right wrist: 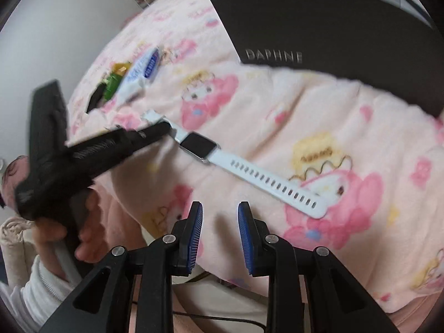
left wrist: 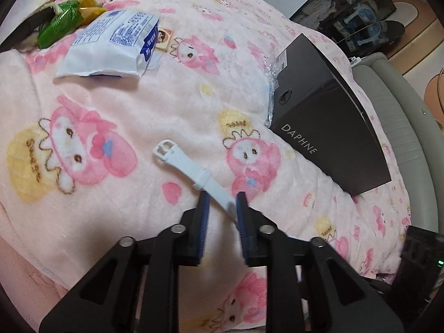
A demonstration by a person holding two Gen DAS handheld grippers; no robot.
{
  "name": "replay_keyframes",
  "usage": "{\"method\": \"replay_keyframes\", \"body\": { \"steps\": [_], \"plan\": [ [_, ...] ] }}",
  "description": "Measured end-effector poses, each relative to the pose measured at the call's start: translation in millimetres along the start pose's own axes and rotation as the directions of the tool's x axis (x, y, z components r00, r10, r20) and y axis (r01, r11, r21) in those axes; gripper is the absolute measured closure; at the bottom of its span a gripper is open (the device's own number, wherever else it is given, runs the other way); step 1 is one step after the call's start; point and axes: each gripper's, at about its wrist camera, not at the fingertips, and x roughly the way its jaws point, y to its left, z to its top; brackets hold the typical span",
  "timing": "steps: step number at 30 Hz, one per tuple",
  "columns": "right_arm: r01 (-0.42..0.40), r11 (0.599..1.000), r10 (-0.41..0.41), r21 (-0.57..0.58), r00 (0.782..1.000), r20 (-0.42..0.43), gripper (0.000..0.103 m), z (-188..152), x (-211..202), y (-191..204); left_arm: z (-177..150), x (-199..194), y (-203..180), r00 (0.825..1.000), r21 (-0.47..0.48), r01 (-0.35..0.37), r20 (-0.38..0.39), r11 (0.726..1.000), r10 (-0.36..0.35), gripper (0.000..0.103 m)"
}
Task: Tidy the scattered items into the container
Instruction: 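Grasp the smartwatch band with the left gripper and lift it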
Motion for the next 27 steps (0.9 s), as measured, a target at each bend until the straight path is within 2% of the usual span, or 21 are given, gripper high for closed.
{"method": "replay_keyframes", "body": {
  "steps": [4, 11, 13, 17, 20, 24, 27],
  "plan": [
    [0.014, 0.996, -0.015, 0.093, 1.0, 0.01, 0.08, 4.2, 6.6, -17.2, 1.4, 2.3, 6.4, 1.0, -0.021, 0.016, -0.011, 1.0, -0.017, 0.078],
    [0.092, 0.986, -0.113, 0.136, 0.981, 0.157, 0.08, 26.2, -10.3, -26.0, -2.3, 9.7, -4.7, 0.997, 0.015, 0.058, -0.051, 0.998, -0.057, 0.08],
    [0.07, 0.984, -0.094, 0.165, 0.986, 0.141, 0.08, 27.4, -7.4, -30.3, -0.5, 8.6, -1.7, 0.998, 0.0, 0.055, -0.041, 0.998, -0.055, 0.079],
    [-0.028, 0.976, 0.01, 0.217, 0.996, 0.085, 0.078, 22.9, 5.3, -35.1, 7.3, 8.2, 15.7, 0.996, -0.091, 0.081, -0.025, 0.993, -0.084, 0.079],
    [-0.003, 0.977, -0.018, 0.214, 0.995, 0.097, 0.077, 26.2, 10.2, -32.8, 11.3, 9.7, 20.6, 0.996, -0.114, 0.088, -0.019, 0.99, -0.091, 0.08],
    [0.045, 0.981, -0.072, 0.188, 0.988, 0.135, 0.077, 31.6, 13.5, -27.5, 12.6, 7.7, 14.9, 0.999, -0.075, 0.053, 0.012, 0.996, -0.052, 0.081],
    [0.061, 0.983, -0.087, 0.176, 0.986, 0.14, 0.077, 30.5, 10.5, -24.6, 13.3, 6.3, 17.5, 0.998, -0.09, 0.066, 0.014, 0.994, -0.065, 0.08]
  ]
}}
